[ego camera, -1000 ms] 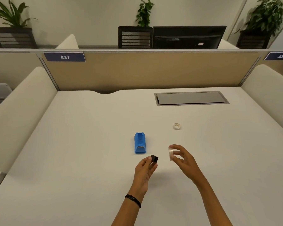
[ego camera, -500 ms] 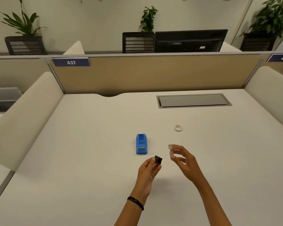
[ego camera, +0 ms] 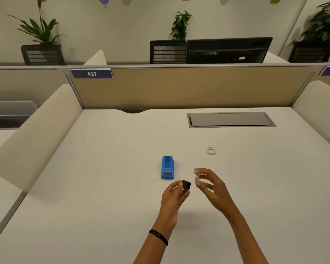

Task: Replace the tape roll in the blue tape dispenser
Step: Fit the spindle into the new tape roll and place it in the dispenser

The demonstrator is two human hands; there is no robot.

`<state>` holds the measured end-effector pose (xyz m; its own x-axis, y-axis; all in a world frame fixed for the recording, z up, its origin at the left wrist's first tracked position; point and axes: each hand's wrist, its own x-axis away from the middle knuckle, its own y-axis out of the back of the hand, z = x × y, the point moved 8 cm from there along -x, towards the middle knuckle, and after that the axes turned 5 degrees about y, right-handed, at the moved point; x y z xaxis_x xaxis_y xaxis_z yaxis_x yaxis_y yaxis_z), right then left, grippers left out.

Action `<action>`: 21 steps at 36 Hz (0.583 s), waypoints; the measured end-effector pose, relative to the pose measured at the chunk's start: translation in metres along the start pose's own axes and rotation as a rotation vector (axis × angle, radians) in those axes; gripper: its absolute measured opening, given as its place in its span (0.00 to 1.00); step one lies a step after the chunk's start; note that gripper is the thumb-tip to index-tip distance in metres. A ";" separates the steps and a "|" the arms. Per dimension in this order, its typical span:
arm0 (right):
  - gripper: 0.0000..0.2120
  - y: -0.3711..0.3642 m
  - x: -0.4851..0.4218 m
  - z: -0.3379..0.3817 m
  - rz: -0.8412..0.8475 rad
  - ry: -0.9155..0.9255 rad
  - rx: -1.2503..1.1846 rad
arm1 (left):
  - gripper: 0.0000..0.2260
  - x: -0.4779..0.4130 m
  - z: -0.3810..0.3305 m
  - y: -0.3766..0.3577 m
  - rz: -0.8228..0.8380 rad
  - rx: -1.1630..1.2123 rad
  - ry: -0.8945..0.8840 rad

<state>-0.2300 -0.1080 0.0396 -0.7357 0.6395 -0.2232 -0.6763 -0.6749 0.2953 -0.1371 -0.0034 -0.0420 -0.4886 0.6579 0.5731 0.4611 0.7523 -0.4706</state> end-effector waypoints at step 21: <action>0.13 -0.021 -0.008 -0.012 0.125 -0.014 0.057 | 0.09 0.016 -0.019 -0.014 0.034 -0.160 -0.211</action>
<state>-0.2104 -0.1028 0.0237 -0.8130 0.5575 -0.1682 -0.5761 -0.7279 0.3720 -0.1375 -0.0042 -0.0138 -0.6069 0.6879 0.3981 0.5828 0.7258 -0.3655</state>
